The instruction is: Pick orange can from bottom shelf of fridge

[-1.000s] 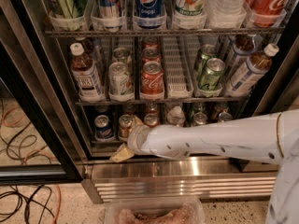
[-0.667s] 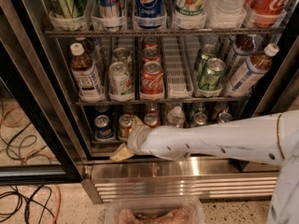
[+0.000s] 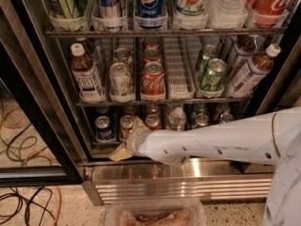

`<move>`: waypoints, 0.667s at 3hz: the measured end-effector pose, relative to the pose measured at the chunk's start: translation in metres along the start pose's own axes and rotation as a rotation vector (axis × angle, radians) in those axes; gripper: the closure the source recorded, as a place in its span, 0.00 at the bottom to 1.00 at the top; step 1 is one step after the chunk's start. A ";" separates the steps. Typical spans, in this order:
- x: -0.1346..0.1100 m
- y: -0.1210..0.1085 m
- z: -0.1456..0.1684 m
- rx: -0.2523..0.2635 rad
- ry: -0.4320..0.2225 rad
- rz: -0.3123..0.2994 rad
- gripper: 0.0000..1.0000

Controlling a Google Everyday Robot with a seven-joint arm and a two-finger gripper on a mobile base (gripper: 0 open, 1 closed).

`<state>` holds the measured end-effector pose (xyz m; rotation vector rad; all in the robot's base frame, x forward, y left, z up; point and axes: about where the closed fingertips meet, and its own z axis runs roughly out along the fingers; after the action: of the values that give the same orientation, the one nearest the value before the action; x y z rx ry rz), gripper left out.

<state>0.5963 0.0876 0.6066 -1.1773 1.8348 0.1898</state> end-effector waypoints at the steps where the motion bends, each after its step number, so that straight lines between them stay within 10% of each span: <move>1: -0.001 0.000 0.000 -0.004 0.001 -0.001 0.00; 2: -0.013 -0.016 0.022 0.013 -0.038 0.003 0.00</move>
Offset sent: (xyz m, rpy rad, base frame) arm 0.0288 0.0084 0.0088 0.0115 -0.0372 0.0185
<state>0.6236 0.0997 0.6089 -1.1549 1.8019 0.2006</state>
